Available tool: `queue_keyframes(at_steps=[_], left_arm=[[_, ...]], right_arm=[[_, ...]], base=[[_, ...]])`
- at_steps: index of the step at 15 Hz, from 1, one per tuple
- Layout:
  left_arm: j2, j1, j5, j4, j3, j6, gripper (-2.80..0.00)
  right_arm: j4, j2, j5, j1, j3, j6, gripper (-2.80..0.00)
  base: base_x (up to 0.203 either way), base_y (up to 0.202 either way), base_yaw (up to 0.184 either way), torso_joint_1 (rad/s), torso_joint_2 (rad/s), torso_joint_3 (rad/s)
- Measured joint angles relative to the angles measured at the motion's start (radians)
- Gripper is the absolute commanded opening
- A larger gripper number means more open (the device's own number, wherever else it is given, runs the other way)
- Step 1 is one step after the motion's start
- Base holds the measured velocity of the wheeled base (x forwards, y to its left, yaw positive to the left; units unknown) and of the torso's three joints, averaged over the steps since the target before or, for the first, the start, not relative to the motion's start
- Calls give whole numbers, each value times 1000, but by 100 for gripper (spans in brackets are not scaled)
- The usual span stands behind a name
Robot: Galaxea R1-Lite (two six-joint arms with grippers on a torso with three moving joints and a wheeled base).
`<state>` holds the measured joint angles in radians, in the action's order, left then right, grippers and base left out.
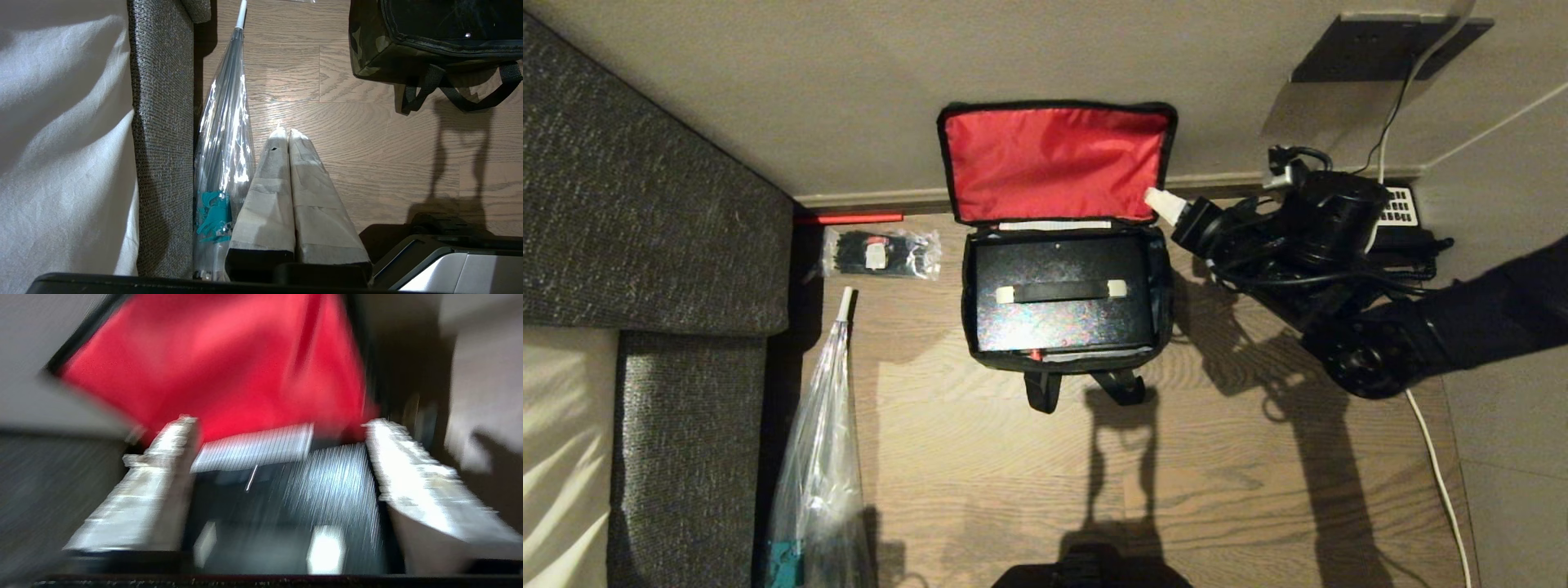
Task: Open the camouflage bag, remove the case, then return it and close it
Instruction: Open the top of the storage box, then grip the handle
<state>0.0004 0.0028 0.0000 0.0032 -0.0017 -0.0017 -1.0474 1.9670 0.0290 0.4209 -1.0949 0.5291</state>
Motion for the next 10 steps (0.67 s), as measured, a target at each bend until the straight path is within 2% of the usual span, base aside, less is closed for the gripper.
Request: queue_keyframes(at_steps=[2, 4, 7, 10], left_arm=[[0, 0, 0, 0, 0, 0, -280], [0, 0, 0, 0, 0, 0, -280], [0, 1, 0, 0, 0, 0, -280], [0, 0, 0, 0, 0, 0, -280]], right_arm=[[50, -155, 55, 4, 167, 50, -280], [129, -329, 82, 6, 324, 60, -280], [302, -594, 85, 6, 512, -16, -280], [540, -866, 68, 0, 594, -137, -280]], base=[[0, 0, 0, 0, 0, 0], [0, 0, 0, 0, 0, 0], [0, 0, 0, 0, 0, 0], [0, 0, 0, 0, 0, 0]])
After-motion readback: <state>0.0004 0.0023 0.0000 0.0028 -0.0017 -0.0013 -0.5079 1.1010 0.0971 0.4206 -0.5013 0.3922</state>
